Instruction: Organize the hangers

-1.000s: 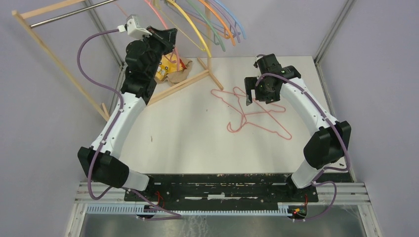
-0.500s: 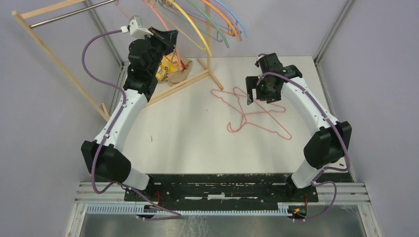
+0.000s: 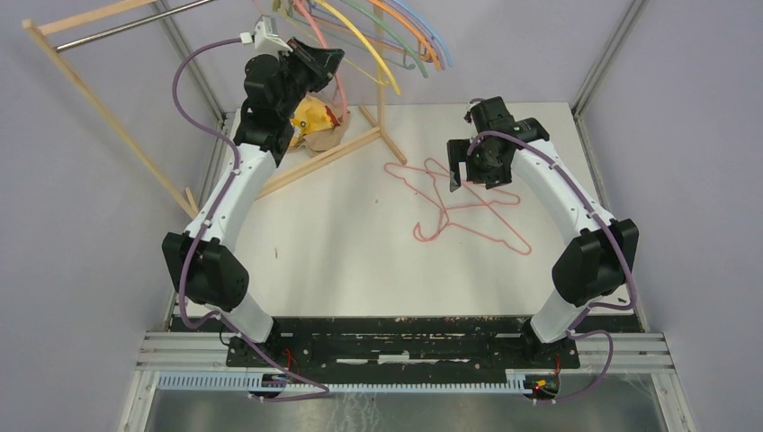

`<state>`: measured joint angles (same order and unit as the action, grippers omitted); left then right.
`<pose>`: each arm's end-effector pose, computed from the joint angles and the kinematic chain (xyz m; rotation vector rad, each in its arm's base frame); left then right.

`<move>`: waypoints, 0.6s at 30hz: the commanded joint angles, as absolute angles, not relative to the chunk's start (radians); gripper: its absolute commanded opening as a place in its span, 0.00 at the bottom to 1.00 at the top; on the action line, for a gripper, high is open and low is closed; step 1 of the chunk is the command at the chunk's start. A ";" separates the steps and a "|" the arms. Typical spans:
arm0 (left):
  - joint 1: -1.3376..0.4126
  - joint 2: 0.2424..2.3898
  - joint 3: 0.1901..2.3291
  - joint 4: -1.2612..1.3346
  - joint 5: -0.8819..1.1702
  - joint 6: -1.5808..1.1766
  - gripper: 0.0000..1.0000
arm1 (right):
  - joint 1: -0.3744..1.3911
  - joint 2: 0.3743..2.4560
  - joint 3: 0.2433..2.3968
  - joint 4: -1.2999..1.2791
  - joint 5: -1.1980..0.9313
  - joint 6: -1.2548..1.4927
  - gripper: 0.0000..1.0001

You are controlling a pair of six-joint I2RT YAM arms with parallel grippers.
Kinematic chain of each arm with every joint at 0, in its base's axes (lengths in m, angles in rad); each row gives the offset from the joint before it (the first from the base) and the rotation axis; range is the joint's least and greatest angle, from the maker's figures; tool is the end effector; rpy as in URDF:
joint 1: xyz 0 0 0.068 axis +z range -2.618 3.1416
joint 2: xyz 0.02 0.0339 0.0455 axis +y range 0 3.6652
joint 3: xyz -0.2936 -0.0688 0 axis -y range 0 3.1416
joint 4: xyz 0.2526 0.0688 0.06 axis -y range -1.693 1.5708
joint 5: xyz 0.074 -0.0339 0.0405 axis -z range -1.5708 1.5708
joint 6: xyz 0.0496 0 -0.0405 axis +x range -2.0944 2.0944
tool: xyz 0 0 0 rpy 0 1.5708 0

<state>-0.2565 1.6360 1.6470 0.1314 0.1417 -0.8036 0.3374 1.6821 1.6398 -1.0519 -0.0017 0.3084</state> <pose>0.3976 -0.1115 0.4867 -0.2866 1.4756 -0.9655 0.3437 0.1207 0.3447 -0.0394 2.6822 0.2089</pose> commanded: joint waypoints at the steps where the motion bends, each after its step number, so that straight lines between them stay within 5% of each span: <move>1: -0.253 1.607 1.662 0.039 0.192 -0.830 0.31 | 0.332 1.662 1.636 -1.027 -0.011 0.305 0.97; 9: -0.253 1.526 1.596 0.041 0.217 -0.793 1.00 | 0.332 1.682 1.599 -1.002 -0.021 0.278 0.98; 18: -0.251 1.399 1.479 0.062 0.310 -0.742 0.99 | 0.333 1.745 1.547 -0.938 -0.060 0.269 0.93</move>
<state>-0.2546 1.4986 1.5360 0.0177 0.2363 -0.8005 0.3374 1.7073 1.5631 -0.9936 -0.0345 0.2844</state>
